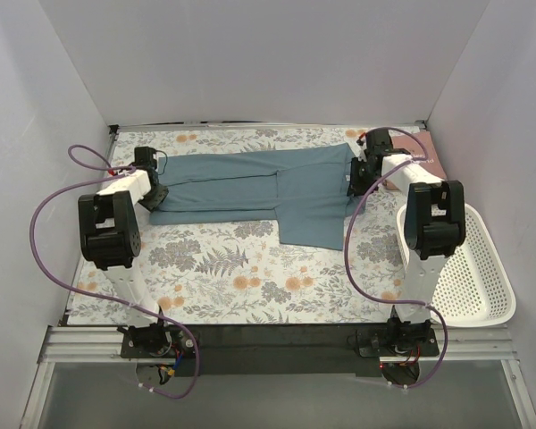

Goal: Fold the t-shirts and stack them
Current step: Fold the tshirt

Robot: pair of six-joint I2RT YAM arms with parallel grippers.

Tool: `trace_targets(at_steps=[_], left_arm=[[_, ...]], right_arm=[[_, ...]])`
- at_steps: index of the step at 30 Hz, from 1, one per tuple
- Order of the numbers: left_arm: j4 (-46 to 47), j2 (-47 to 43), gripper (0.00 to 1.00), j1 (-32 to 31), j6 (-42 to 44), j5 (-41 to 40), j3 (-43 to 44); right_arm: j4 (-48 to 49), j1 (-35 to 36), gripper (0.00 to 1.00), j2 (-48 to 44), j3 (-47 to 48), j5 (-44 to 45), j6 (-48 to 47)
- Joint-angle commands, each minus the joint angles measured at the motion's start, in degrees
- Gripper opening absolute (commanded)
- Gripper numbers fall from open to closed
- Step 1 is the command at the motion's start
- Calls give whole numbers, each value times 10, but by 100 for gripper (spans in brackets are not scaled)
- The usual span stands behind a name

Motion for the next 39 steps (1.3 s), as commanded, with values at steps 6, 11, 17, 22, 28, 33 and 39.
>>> trace_targets(at_steps=[6,11,17,22,28,33,39], left_arm=[[10,-120,59,3,19,-11,-39],[4,-222,77,1,19,-23,-99],[17,-323,82,-40,40,11,-205],[44,-405,83,-122,76,16,-279],[82,-446,83,-147,99,0,-340],[110,-428,83,-149,107,-12,-360],[110,-406,83,-150,107,-20,-347]], right_arm=[[-10,13,41,-107,-17,48,-16],[-8,76,45,-201,-104,91,-3],[11,193,48,-230,-192,118,41],[24,259,49,-200,-207,139,64],[30,292,49,-155,-203,148,66],[39,302,47,-134,-223,151,71],[46,302,19,-121,-235,149,56]])
